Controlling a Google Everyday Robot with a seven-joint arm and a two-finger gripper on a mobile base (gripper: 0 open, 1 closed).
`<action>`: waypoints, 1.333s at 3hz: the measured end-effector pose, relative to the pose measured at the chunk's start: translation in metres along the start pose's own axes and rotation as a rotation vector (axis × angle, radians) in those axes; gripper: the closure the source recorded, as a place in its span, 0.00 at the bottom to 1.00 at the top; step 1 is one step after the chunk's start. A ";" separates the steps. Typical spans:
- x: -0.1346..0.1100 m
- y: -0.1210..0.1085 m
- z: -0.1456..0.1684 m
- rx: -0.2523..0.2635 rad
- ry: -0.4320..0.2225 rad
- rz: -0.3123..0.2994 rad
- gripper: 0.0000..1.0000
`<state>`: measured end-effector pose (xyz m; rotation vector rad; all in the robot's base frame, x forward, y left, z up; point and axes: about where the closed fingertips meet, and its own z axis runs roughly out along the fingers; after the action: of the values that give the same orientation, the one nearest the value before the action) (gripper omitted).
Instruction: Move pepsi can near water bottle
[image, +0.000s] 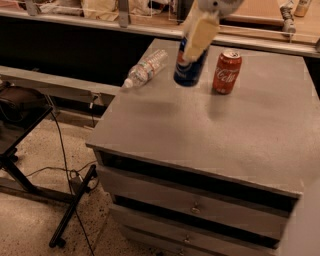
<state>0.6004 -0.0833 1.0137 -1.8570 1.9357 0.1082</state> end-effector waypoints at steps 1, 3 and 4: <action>-0.028 -0.037 -0.032 0.143 -0.093 0.093 1.00; -0.046 -0.065 -0.021 0.184 -0.165 0.311 1.00; -0.040 -0.058 -0.010 0.168 -0.143 0.356 1.00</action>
Offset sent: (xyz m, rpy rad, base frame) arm 0.0902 0.0453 0.0558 0.3523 -0.0521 -0.4588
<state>0.6529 -0.0544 1.0518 -1.3490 2.0843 0.1777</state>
